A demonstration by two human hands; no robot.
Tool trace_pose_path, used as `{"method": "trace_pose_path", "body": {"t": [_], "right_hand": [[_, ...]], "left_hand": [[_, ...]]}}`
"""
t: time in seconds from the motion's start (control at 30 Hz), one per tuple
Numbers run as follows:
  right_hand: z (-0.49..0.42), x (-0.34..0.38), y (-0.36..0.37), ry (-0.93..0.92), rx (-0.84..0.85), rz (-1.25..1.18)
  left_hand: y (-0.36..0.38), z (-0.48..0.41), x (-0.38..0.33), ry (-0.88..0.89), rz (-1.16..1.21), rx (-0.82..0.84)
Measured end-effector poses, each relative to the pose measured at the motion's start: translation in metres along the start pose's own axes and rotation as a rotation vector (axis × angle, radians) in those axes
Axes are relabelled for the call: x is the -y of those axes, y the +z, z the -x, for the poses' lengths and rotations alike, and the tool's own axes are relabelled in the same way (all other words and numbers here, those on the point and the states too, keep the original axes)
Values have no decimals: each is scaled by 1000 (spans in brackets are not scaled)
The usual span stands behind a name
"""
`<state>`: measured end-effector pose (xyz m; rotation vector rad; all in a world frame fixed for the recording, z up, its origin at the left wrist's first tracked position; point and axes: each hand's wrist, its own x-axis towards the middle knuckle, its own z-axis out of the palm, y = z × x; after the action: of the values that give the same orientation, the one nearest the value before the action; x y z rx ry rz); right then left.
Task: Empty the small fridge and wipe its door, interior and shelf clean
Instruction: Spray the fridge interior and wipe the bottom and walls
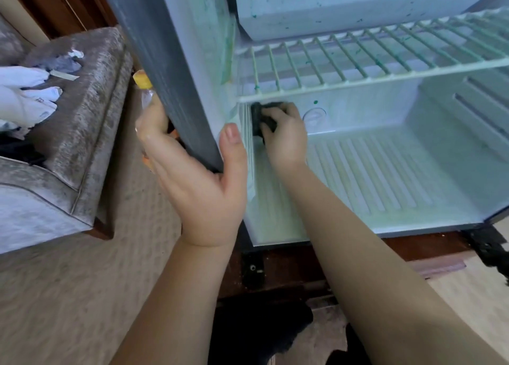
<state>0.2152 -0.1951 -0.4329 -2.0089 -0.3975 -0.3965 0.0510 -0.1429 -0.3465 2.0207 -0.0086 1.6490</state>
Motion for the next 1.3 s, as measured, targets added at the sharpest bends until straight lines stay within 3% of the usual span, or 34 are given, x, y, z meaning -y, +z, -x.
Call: {"method": "trace_pose_path", "body": {"t": [0.07, 0.13, 0.3, 0.37, 0.5, 0.6, 0.7, 0.77, 0.83, 0.93, 1.0, 1.13, 1.3], "right_hand": [[11, -13, 10, 17, 92, 52], [8, -13, 7, 39, 70, 66], [-24, 27, -13, 129, -305, -251], [-15, 32, -5, 78, -318, -305], [-11, 25, 5, -80, -100, -1], [-6, 7, -1, -77, 41, 131], [16, -11, 4, -108, 359, 460], [11, -9, -2, -118, 375, 560], [-2, -5, -14, -30, 325, 512], [-17, -7, -32, 214, 52, 166], [-13, -3, -28, 168, -72, 70], [8, -2, 12, -43, 184, 260], [9, -5, 0, -34, 403, 453]], "left_hand": [[-1, -2, -1, -24, 15, 31], [-3, -2, -1, -34, 35, 59], [-6, -3, -2, -28, 62, 69], [-6, -3, -3, -36, 68, 58], [-4, -2, -3, -28, 67, 51], [-2, -2, -4, -37, 46, 41], [-3, 0, -6, -42, 34, 34], [-4, 0, -5, -42, 39, 38], [-5, 0, -5, -52, 44, 50], [-5, 0, -5, -52, 42, 53], [-5, 1, -3, -41, 44, 50], [-4, 1, 2, -34, 51, 63], [-3, 1, 0, -13, 56, 49]]}}
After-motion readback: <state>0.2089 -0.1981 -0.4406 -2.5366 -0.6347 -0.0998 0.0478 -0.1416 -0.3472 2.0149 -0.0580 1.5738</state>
